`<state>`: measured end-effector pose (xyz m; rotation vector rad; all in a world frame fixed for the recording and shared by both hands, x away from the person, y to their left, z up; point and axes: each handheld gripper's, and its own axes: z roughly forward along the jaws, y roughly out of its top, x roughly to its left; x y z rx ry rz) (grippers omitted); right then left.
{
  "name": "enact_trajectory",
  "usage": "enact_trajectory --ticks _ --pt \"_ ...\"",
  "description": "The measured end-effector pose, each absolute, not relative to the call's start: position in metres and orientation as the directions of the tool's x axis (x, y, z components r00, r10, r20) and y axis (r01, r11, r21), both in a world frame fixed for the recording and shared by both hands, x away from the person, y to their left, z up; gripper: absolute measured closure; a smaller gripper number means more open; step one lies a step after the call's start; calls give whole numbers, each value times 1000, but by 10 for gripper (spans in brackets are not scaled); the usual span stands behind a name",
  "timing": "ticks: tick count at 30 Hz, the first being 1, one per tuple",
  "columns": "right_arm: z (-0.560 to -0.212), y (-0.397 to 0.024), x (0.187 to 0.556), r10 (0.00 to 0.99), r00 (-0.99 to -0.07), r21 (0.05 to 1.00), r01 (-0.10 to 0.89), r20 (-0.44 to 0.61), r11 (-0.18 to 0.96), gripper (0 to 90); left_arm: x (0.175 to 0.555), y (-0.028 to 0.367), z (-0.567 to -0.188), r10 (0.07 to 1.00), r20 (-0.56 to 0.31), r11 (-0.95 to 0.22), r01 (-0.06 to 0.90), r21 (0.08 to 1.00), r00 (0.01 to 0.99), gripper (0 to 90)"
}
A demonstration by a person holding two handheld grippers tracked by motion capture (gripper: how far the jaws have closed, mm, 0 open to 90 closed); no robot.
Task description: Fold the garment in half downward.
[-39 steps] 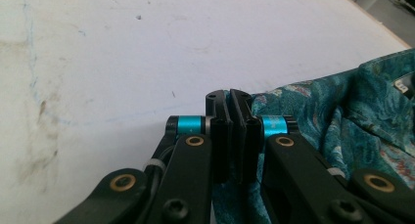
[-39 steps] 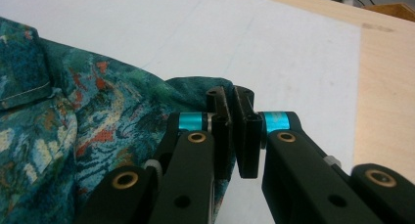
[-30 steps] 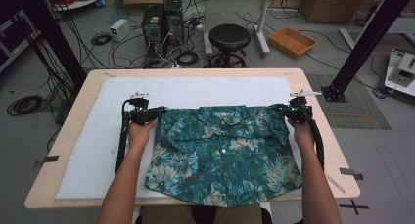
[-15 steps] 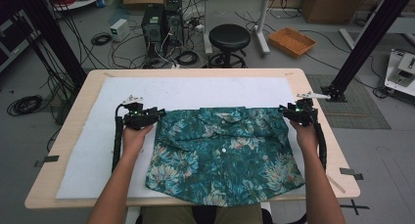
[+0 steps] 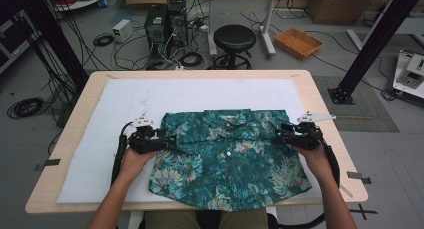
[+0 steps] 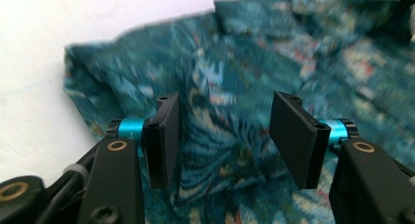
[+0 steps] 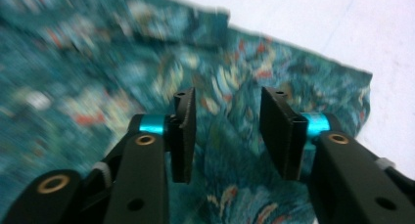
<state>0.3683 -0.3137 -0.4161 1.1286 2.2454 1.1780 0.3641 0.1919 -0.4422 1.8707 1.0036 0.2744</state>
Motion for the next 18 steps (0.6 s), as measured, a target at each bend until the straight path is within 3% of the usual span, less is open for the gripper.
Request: enact_trajectory --ticks 1,3,4,5,10,18 --pt "-418 -311 368 795 -607 793 488 7 366 681 364 189 -443 743 -207 -219 523 824 637 495" --pt "-421 -309 369 815 -578 774 499 -37 389 838 364 185 -445 763 -159 -266 529 806 626 704" --pt "-422 -311 369 827 -561 778 502 -40 378 873 363 183 -446 771 -152 -272 535 800 619 814" --pt "-423 -314 368 836 -547 786 501 -36 361 879 363 183 -446 773 -149 -274 536 798 616 864" --pt "-423 -330 355 848 -530 824 496 36 275 883 350 193 -440 751 -181 -221 501 837 635 872" --pt "-421 -342 320 825 -561 849 466 64 251 882 318 208 -431 697 -196 -210 458 864 690 871"
